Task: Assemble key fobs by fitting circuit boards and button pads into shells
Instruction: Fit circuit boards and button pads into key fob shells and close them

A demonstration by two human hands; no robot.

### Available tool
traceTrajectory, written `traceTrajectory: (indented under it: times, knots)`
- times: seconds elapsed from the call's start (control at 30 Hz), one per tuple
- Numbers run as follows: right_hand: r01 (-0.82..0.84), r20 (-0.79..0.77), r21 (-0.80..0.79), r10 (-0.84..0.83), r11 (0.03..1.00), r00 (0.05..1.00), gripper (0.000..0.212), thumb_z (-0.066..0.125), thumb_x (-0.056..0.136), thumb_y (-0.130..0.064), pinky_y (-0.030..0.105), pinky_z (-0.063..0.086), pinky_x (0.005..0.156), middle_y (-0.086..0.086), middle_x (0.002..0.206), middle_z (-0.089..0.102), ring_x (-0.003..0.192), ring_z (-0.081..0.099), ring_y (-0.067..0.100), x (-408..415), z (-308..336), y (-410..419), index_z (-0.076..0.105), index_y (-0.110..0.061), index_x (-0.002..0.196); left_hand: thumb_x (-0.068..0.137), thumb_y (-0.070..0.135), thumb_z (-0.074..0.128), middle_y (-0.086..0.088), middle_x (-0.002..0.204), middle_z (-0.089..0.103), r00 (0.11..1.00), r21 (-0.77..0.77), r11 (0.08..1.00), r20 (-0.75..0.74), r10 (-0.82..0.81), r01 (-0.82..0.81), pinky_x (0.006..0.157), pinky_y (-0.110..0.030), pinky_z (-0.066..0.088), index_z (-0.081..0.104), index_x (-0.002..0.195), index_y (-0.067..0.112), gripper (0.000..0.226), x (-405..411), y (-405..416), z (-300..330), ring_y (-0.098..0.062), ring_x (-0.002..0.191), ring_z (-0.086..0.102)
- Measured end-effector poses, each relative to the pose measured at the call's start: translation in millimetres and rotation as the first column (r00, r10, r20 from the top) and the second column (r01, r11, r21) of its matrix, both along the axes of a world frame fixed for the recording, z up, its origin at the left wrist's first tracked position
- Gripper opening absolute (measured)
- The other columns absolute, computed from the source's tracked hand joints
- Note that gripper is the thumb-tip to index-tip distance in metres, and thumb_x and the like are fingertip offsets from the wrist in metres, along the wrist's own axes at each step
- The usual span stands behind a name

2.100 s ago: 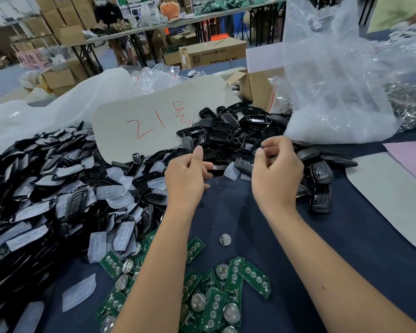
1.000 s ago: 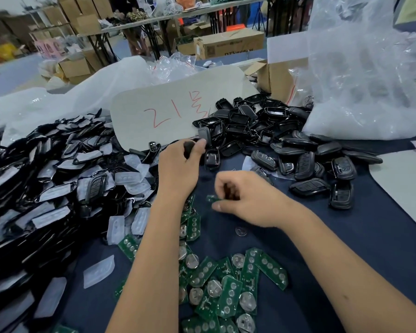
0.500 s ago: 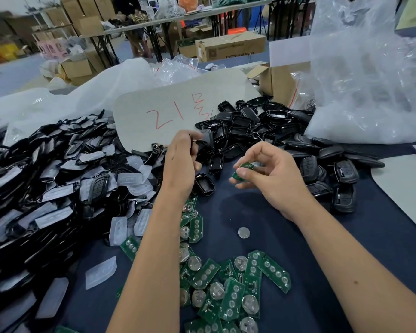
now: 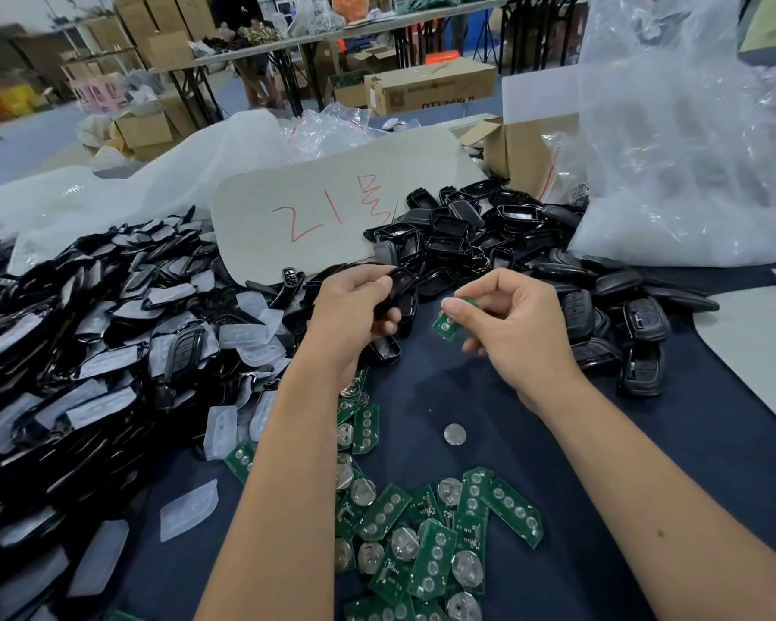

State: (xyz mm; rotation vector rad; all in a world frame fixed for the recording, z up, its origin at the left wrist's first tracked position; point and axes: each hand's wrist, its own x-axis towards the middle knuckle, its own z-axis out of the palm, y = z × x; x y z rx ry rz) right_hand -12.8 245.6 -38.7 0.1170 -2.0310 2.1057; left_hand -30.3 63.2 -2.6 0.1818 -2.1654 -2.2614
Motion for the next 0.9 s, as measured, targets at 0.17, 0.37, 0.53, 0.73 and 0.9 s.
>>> traceTrajectory:
  times: [0.17, 0.37, 0.53, 0.73, 0.9]
  knots:
    - [0.021, -0.021, -0.157, -0.025, 0.987, 0.999, 0.009, 0.082, 0.088, -0.005, 0.022, 0.051, 0.052, 0.007, 0.070, 0.074, 0.056, 0.067, 0.015, -1, 2, 0, 0.073, -0.007, 0.087, 0.105, -0.006, 0.037, -0.026, 0.112, 0.072, 0.986, 0.143, 0.979, 0.067, -0.154, 0.143, 0.074, -0.029, 0.062, 0.066, 0.121, -0.008, 0.033, 3, 3, 4, -0.029, 0.082, 0.075]
    - [0.093, 0.015, -0.211, -0.092, 0.973, 0.996, 0.007, 0.080, 0.088, -0.002, 0.023, 0.058, 0.057, 0.009, 0.068, 0.075, 0.056, 0.073, 0.020, 0, 3, -3, 0.075, -0.006, 0.085, 0.096, -0.025, 0.034, -0.020, 0.118, 0.073, 0.950, -0.028, 0.951, 0.063, -0.307, 0.309, 0.088, -0.028, 0.061, 0.063, 0.130, -0.005, 0.049, 10, 11, 2, -0.024, 0.102, 0.076]
    - [0.154, 0.034, -0.128, -0.151, 0.980, 0.988, 0.007, 0.084, 0.086, -0.009, 0.024, 0.059, 0.057, 0.008, 0.070, 0.077, 0.058, 0.075, 0.022, 0, 2, -3, 0.077, -0.007, 0.086, 0.096, -0.024, 0.039, -0.020, 0.116, 0.075, 0.946, -0.064, 0.944, 0.045, -0.321, 0.324, 0.089, -0.028, 0.061, 0.065, 0.129, -0.003, 0.047, 11, 13, 2, -0.026, 0.104, 0.075]
    - [0.213, -0.032, 0.031, -0.212, 0.977, 0.977, 0.010, 0.087, 0.084, -0.016, 0.027, 0.059, 0.053, 0.005, 0.064, 0.074, 0.055, 0.074, 0.020, 3, 4, -4, 0.078, -0.012, 0.085, 0.094, -0.025, 0.041, -0.005, 0.102, 0.080, 0.930, -0.066, 0.928, 0.030, -0.366, 0.367, 0.084, -0.026, 0.061, 0.076, 0.103, 0.015, 0.053, 13, 17, 2, -0.021, 0.101, 0.076]
    - [0.231, -0.035, 0.116, -0.228, 0.966, 0.973, 0.010, 0.085, 0.085, -0.014, 0.023, 0.058, 0.053, 0.001, 0.060, 0.073, 0.051, 0.072, 0.015, 5, 6, -4, 0.076, -0.011, 0.083, 0.092, -0.025, 0.043, -0.008, 0.100, 0.080, 0.927, -0.061, 0.925, 0.019, -0.373, 0.374, 0.085, -0.028, 0.062, 0.079, 0.097, 0.018, 0.057, 14, 17, 2, -0.024, 0.099, 0.077]
